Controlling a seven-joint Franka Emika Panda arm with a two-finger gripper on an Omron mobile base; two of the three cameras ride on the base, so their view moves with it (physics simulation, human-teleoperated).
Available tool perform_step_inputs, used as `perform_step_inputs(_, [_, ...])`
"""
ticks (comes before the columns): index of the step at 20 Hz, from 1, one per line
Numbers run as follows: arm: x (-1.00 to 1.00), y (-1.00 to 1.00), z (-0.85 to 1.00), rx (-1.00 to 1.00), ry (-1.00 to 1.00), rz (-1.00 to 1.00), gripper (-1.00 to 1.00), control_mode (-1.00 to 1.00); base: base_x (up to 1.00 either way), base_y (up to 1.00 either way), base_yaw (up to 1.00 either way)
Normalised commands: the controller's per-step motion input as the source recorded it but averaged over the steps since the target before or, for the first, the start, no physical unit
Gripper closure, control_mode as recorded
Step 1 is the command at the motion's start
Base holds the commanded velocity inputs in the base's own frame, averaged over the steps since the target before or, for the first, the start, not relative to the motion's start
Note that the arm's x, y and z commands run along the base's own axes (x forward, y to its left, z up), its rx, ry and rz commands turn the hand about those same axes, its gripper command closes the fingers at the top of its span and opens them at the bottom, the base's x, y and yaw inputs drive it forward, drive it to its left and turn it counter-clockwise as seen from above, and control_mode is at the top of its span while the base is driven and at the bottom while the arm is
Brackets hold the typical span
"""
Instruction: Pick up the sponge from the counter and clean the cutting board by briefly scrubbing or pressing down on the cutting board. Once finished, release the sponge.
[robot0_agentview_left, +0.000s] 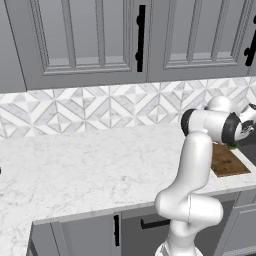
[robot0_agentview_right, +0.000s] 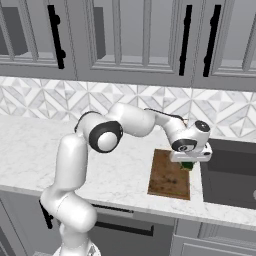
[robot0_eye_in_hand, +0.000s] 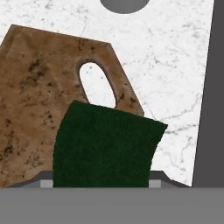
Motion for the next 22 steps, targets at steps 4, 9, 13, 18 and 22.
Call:
perform_step_inputs(4, [0.17, 0.01, -0.24, 0.0, 0.03, 0.0, 1.0, -1.0, 0.0, 0.0, 0.0])
perform_step_inputs(9, [0.02, 0.0, -0.25, 0.0, 0.0, 0.0, 1.0, -1.0, 0.0, 0.0, 0.0])
perform_step_inputs(13, [0.0, 0.0, -0.31, 0.0, 0.0, 0.0, 1.0, -1.0, 0.0, 0.0, 0.0])
perform_step_inputs(18, [0.0, 0.03, -0.31, 0.0, 0.0, 0.0, 1.0, -1.0, 0.0, 0.0, 0.0])
perform_step_inputs(22, [-0.07, 0.0, -0.18, 0.0, 0.0, 0.0, 1.0, -1.0, 0.0, 0.0, 0.0])
